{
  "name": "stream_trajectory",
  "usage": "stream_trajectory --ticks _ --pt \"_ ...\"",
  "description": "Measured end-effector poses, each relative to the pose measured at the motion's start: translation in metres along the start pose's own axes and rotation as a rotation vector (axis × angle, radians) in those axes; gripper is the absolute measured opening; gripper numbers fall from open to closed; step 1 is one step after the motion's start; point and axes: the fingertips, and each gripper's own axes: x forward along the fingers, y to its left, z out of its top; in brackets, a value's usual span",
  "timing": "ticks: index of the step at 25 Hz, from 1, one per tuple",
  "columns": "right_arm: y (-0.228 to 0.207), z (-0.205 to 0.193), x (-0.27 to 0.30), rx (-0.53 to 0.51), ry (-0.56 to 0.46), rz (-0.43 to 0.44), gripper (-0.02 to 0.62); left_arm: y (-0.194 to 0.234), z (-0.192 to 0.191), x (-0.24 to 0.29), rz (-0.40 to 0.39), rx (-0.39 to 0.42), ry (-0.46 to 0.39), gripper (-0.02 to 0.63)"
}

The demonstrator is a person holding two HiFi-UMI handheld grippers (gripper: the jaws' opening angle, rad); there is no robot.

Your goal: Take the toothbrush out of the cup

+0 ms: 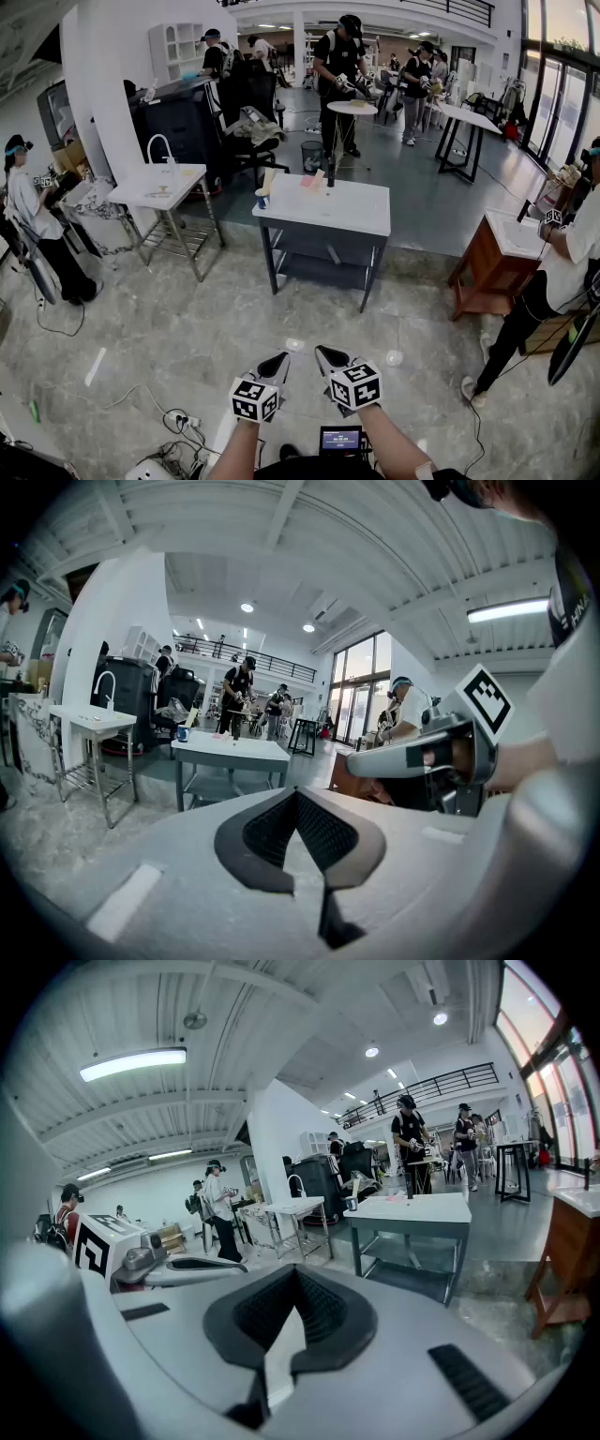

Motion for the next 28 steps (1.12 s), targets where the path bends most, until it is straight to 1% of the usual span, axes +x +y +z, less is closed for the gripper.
stream_trajectory --ticks 6,13,22,28 --pt "0.001 -0.003 0.001 -0.002 0.007 -0.002 0.008 0.002 -0.005 -0.001 0.011 0.006 0.011 0.009" --pt "-0.007 -0.002 0.004 0.041 0.003 -0.008 0.008 0.004 -0.007 0.003 0.006 -0.004 0.013 0.009" --pt "-0.01 -0.013 0.005 0.031 0.022 0.004 0.008 0.004 -0.017 0.009 0.012 0.003 0.032 0.01" --pt "-0.018 -0.012 0.002 0.038 0.028 0.015 0.008 -0.001 -0.013 0.016 0.021 0.004 0.038 0.01"
